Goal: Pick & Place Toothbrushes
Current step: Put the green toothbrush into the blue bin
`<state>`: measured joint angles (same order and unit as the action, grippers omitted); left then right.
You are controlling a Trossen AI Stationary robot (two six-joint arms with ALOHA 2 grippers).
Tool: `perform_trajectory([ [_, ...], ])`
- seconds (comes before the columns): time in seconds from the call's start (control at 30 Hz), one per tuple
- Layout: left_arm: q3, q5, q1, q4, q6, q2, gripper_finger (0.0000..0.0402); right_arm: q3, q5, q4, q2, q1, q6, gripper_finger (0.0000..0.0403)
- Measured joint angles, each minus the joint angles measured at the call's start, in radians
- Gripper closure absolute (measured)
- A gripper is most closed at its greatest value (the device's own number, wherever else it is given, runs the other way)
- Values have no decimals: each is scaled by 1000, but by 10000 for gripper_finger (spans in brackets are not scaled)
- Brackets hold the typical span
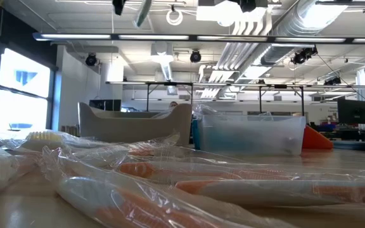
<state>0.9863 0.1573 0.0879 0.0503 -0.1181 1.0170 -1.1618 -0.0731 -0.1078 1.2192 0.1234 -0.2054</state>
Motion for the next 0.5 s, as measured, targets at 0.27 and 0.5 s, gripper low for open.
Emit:
perform_trajectory([
  [0.27,0,-171,95,-85,-18,76,380,0,4,111,75,-6,0,230],
  [0.5,0,-240,116,-123,-18,99,380,0,5,271,163,-6,0,230],
])
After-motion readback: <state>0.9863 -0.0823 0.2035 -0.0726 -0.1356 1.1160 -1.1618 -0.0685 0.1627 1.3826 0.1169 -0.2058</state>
